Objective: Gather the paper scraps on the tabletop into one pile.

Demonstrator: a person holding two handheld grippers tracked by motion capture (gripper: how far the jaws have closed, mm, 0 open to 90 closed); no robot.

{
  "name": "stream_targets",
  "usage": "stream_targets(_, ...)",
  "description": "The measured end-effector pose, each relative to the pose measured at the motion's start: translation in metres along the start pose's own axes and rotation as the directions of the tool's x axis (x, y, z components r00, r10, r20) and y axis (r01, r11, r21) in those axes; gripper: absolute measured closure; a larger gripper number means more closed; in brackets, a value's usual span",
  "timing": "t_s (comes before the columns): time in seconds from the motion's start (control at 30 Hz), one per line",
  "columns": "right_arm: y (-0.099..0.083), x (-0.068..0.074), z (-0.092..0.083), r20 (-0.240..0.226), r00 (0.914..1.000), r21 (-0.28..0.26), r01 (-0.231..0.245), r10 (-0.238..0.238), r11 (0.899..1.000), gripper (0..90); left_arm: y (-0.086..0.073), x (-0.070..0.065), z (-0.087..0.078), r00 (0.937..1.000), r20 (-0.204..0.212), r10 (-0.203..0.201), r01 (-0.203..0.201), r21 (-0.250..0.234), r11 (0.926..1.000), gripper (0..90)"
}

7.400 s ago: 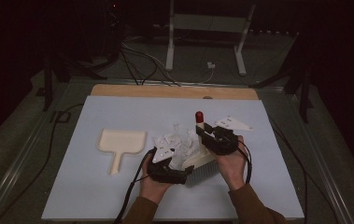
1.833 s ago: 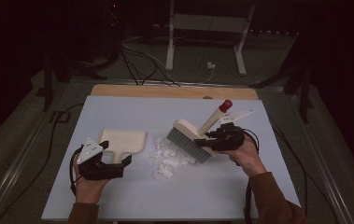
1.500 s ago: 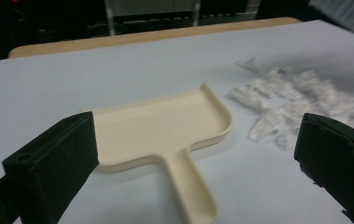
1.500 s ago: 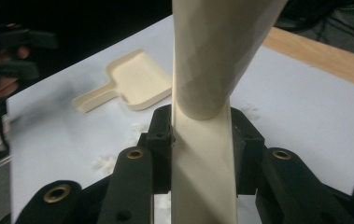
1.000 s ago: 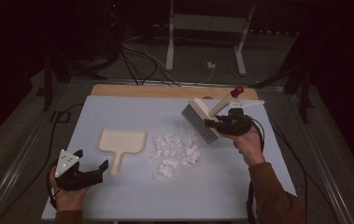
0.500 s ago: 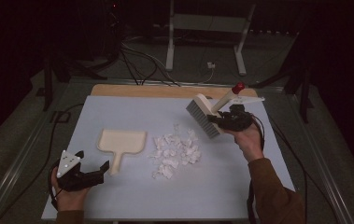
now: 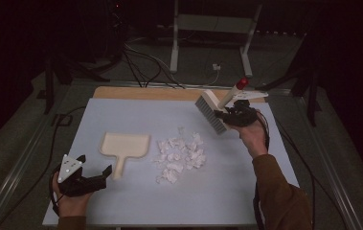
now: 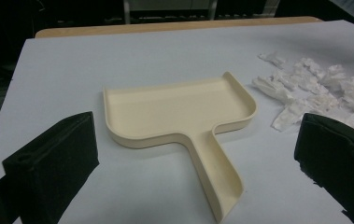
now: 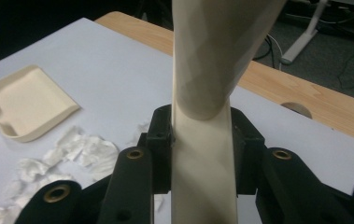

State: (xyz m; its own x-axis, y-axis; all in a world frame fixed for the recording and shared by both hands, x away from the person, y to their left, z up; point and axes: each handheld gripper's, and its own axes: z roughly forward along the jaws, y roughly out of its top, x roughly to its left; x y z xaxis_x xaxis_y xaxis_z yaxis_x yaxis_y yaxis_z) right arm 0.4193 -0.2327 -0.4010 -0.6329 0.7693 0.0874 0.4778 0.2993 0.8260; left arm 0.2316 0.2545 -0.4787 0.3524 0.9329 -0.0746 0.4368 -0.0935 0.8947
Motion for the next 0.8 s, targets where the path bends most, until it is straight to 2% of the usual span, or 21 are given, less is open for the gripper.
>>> stream_targets(0.37, -0.006, -0.012, 0.013, 0.042, 0.999, 0.029, -0.014, 0.013, 0.999, 67.3, 0.0, 0.002, -0.001, 1.0, 0.0, -0.009, 0.009, -0.006, 0.9999, 0.3)
stream_targets(0.8, -0.012, -0.018, 0.029, 0.097, 0.9953, 0.073, -0.019, 0.012, 0.997, 67.3, 0.001, 0.002, -0.001, 0.9999, 0.003, -0.011, 0.011, -0.005, 0.9999, 0.3)
